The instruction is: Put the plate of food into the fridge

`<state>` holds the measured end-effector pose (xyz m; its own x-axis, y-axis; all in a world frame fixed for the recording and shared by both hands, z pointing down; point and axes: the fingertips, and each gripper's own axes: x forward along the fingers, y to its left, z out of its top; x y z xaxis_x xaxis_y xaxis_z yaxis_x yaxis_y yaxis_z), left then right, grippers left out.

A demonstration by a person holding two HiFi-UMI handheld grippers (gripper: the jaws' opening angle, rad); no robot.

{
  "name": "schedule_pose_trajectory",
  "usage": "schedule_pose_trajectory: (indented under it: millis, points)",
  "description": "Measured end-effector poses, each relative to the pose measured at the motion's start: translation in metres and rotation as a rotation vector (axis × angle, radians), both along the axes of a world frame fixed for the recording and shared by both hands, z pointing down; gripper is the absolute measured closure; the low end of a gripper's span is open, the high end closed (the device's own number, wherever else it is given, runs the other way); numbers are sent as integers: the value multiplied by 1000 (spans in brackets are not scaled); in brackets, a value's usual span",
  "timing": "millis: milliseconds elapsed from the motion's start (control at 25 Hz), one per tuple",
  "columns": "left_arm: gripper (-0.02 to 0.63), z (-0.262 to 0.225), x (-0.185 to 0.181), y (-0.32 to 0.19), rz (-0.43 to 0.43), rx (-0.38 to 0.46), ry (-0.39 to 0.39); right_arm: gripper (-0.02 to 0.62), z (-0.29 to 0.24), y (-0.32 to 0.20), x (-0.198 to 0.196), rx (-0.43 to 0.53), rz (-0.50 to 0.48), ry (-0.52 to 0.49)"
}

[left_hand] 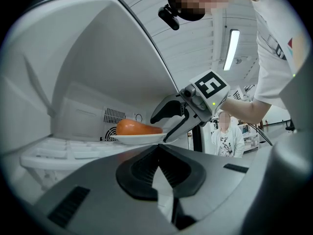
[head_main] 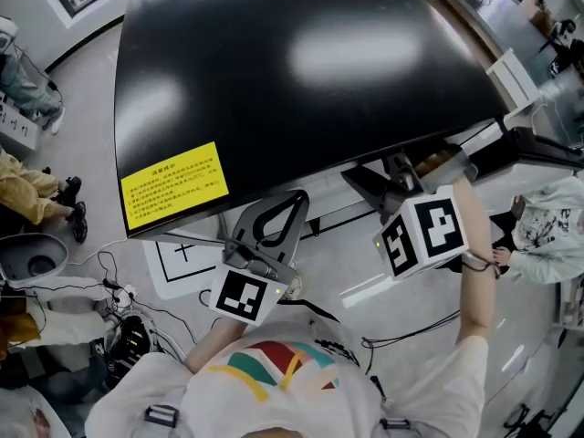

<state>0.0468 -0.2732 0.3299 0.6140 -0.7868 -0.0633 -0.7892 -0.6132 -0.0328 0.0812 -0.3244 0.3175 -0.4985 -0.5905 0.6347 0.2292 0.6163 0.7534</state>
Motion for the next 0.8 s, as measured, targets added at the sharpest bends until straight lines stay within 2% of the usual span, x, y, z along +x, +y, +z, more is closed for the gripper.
schedule_pose_trajectory:
  millis: [200,440,560,800]
  points:
    - [601,1,-1,3,-6,-1,3,360,-6,12,1,-37,-10,-56]
    - [601,-3,0,8,-2,11,1,360,-17,20,7,-14,56,-211]
    - [601,-8,2,10,3,13,9,360,-27,24,12,9,117,-353]
    - [601,-20,5,13,18,36,18,360,-57,40,25,10,251,-711]
